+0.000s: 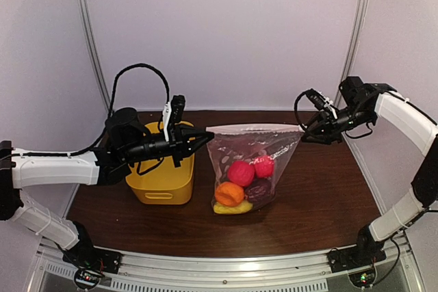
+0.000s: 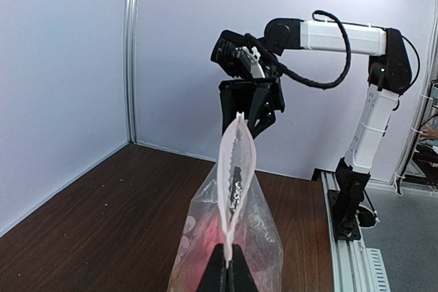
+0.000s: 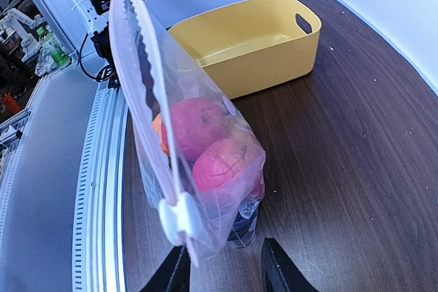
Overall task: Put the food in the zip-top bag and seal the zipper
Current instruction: Adjust the zipper on the zipper food storage bag, then pass from the left arm to the right
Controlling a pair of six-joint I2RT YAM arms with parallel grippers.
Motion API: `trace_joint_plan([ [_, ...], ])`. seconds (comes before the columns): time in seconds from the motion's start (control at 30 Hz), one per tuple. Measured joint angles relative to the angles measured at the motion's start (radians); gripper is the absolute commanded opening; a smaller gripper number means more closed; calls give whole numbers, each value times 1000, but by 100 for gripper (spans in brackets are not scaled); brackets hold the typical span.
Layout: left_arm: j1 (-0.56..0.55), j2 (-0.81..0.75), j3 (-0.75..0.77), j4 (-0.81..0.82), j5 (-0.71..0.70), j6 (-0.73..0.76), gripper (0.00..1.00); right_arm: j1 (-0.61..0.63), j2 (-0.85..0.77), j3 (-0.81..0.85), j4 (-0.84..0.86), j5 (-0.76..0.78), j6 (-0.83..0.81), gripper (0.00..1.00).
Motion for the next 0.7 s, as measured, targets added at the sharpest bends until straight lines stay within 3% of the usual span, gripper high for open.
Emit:
trace_joint_plan([
  [0.2,0,0,0,0,0,0,0,23,0,0,-27,-33,-34,28],
  [0.33,0,2,0,0,0,0,0,29,0,0,-24,-38,-36,13],
  [0.4,0,3,0,0,0,0,0,35,0,0,-19,-40,-29,1],
  [0.5,0,3,0,0,-1,0,0,39,0,0,-13,-46,-11,0],
  [0.53,0,3,0,0,-3,0,5,39,0,0,-11,-47,-11,0],
  [0.63,0,4,8,-20,-26,8,47,40,-1,2,-10,-42,6,0],
  [0.7,0,2,40,-84,-64,23,58,43,-10,8,-4,-23,31,0],
])
